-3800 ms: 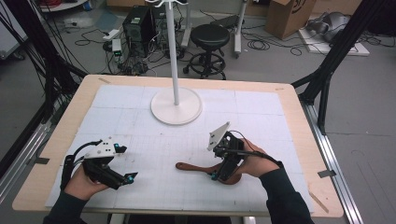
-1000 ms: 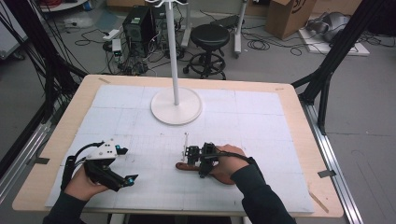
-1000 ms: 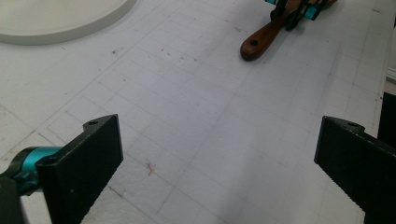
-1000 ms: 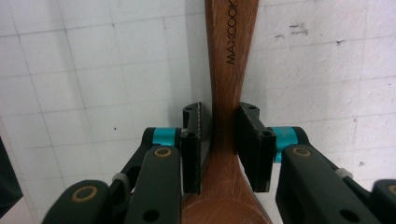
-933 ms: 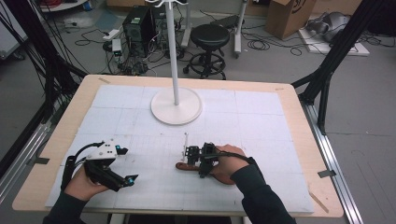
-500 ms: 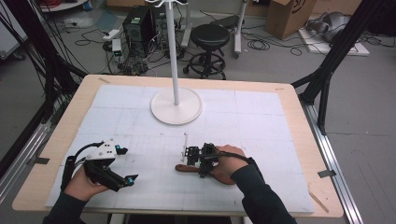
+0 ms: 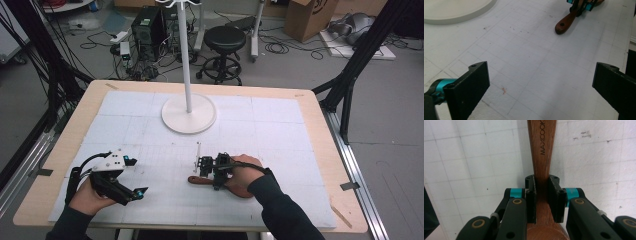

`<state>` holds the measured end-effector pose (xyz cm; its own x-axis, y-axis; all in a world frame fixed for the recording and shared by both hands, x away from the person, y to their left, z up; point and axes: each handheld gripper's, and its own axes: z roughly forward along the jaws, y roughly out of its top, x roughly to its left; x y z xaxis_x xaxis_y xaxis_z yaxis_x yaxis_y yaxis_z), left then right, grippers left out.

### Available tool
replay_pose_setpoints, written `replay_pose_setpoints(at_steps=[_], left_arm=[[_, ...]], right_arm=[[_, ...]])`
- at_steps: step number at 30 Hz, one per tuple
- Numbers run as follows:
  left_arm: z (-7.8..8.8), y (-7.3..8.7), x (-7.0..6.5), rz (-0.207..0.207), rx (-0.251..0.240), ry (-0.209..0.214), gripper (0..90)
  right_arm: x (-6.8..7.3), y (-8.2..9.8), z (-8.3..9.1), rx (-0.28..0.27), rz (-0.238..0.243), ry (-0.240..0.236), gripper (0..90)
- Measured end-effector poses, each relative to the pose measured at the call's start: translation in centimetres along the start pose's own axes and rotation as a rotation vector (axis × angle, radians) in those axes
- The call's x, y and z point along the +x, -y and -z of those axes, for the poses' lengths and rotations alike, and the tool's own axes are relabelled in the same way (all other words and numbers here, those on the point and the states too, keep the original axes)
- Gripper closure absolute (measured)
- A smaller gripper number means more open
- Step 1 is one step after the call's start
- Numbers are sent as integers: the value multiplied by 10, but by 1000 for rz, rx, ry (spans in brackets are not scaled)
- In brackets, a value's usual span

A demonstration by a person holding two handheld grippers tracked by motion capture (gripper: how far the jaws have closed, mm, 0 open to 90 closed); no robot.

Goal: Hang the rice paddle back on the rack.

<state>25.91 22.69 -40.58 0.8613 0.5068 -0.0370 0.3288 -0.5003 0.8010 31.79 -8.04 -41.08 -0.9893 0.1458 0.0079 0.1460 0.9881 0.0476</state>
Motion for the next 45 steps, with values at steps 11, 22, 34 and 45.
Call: replay_pose_setpoints(at_steps=[11,22,34,45], left_arm=[[0,1,0,3,2,1,17],[-1,1,0,3,4,0,17],[-1,0,0,2,7,-3,17],[-1,0,0,3,3,-2,17]], right_arm=[[-2,13,2,-86,-14,-19,787],[-4,36,13,-234,-71,-29,787],[-8,66,26,-414,-160,-18,786],[-8,85,31,-556,-217,-5,786]])
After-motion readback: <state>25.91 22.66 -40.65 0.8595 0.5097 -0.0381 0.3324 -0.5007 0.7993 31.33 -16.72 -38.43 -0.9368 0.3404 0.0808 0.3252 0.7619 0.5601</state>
